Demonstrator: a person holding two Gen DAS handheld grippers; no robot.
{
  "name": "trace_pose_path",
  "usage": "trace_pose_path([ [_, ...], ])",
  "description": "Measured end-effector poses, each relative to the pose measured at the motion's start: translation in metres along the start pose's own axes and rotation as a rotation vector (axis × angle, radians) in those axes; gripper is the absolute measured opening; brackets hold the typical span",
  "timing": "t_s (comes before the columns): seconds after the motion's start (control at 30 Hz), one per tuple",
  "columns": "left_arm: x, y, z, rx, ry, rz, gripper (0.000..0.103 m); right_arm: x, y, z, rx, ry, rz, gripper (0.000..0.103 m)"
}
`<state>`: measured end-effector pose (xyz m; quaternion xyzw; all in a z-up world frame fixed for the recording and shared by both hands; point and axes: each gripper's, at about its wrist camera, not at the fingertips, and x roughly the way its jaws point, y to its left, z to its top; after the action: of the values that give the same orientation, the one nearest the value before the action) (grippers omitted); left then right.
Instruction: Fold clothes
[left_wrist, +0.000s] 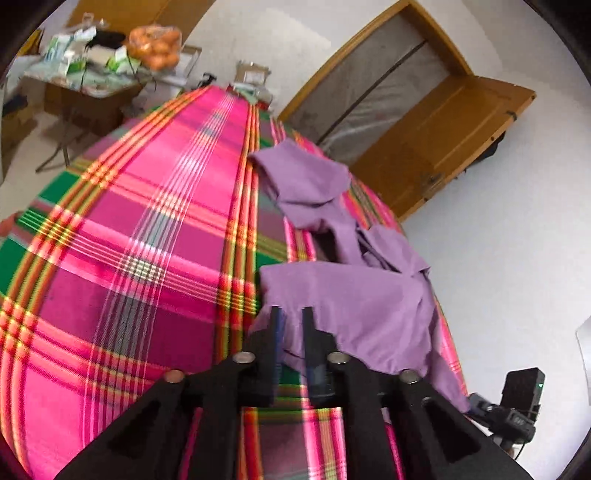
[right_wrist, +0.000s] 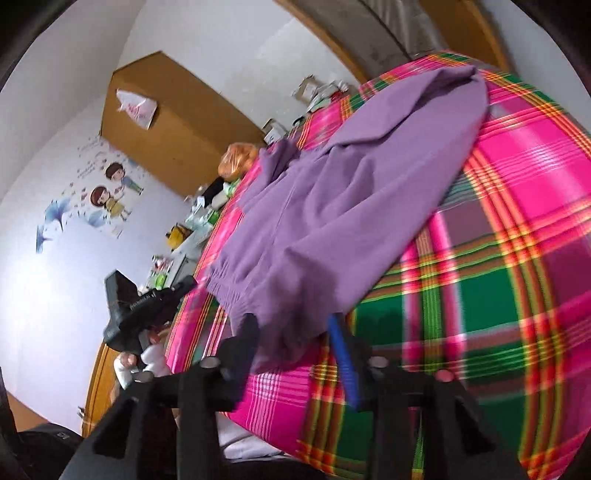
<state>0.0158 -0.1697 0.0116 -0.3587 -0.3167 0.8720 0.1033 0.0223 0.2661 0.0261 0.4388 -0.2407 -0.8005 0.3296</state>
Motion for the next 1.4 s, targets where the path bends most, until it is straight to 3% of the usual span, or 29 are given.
trace_pose_path([
  [0.1,0.011,0.007,0.001,-0.017,0.034,-0.001,0.025,0.006,-0.003,0.002,0.023,0.021,0.027,0.044],
  [0.37,0.026,0.010,0.003,-0.043,0.069,-0.003,0.027,0.038,0.004,0.000,0.049,0.118,0.074,0.045],
  [0.53,0.035,0.002,0.007,-0.031,0.073,0.009,0.027,0.008,0.008,-0.001,0.049,0.055,0.111,0.052],
  [0.83,0.033,-0.006,0.002,0.036,0.080,0.022,0.027,0.017,0.007,-0.020,0.131,0.137,0.081,0.054],
  [0.9,0.031,-0.009,-0.001,0.053,0.073,0.024,0.027,0.002,0.019,-0.017,0.108,0.096,0.119,0.054],
  [1.0,0.030,-0.013,-0.005,0.077,0.059,0.036,0.027,-0.013,0.029,-0.012,0.060,0.051,0.102,0.060],
  [1.13,0.026,-0.014,-0.007,0.091,0.048,0.041,0.019,0.003,0.017,-0.016,0.102,0.108,0.011,0.061],
  [1.2,0.024,-0.013,-0.008,0.091,0.045,0.038,0.016,0.010,0.011,-0.022,0.114,0.141,-0.010,0.055],
  [1.27,0.023,-0.013,-0.008,0.091,0.041,0.039,0.013,0.017,0.004,-0.029,0.124,0.172,-0.032,0.019],
  [1.4,0.018,-0.013,-0.008,0.080,0.025,0.029,0.011,0.008,0.004,-0.031,0.065,0.175,-0.074,0.015],
])
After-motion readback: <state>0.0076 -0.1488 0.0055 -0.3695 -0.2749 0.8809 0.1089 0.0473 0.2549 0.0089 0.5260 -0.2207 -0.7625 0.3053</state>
